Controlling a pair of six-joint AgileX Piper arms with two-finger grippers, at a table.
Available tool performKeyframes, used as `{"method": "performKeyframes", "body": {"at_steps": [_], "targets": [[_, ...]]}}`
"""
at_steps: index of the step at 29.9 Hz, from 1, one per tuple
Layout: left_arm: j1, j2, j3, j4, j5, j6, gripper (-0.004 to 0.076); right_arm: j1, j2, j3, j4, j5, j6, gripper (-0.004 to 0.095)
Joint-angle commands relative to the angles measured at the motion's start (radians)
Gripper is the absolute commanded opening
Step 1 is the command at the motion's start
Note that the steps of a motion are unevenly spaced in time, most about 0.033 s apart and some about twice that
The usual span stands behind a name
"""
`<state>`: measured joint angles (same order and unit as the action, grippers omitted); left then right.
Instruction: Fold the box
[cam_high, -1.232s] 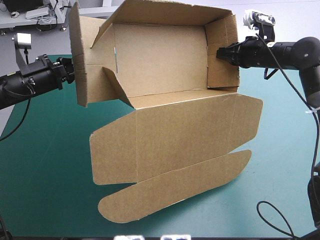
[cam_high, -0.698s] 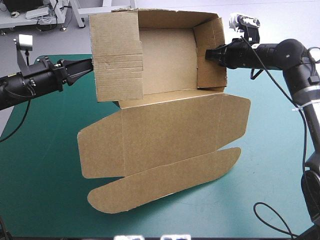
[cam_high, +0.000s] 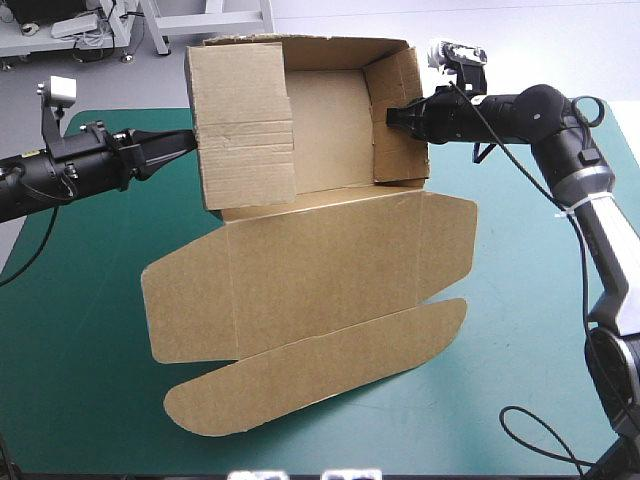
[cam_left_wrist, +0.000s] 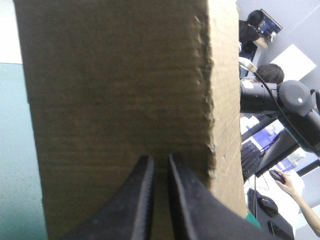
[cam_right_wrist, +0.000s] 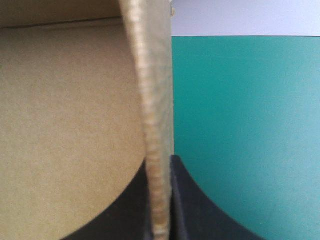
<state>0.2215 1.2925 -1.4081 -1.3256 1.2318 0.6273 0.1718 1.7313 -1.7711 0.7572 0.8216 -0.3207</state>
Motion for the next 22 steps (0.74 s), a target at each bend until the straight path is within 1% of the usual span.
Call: {"method": "performKeyframes", "body": {"at_steps": [1,4,6,7,12,16,19,22], "targets": [[-0.037,-0.031,-0.025,-0.061,0.058,-0.002,0.0232,0.001,-0.041,-0.031,0.069,-0.061,0.014,-0.0016],[-0.063,-0.031,-0.025,-0.007,0.057,-0.002,0.0371,0.001,-0.034,-0.031,0.070,-0.062,0.014,-0.0016],[-0.074,-0.031,-0.025,0.025,0.057,-0.002,0.0431,0.001,-0.032,-0.031,0.070,-0.062,0.014,-0.0014],[-0.079,-0.031,-0.025,0.029,0.057,-0.006,0.0444,0.001,-0.032,-0.031,0.070,-0.063,0.014,-0.0014],[-0.083,-0.031,-0.025,0.056,0.041,-0.008,0.0446,0.006,-0.023,-0.031,0.066,-0.059,0.010,-0.0014],[-0.083,-0.031,-0.025,0.147,0.009,-0.028,0.0446,0.062,-0.022,-0.026,-0.020,-0.094,0.017,-0.0008],[-0.083,-0.031,-0.025,0.207,-0.027,-0.075,0.0446,0.105,-0.022,-0.015,-0.031,-0.145,0.019,-0.0009],[-0.083,-0.031,-0.025,0.252,-0.059,-0.099,0.0446,0.136,-0.019,-0.015,-0.044,-0.155,0.019,-0.0008]]}}
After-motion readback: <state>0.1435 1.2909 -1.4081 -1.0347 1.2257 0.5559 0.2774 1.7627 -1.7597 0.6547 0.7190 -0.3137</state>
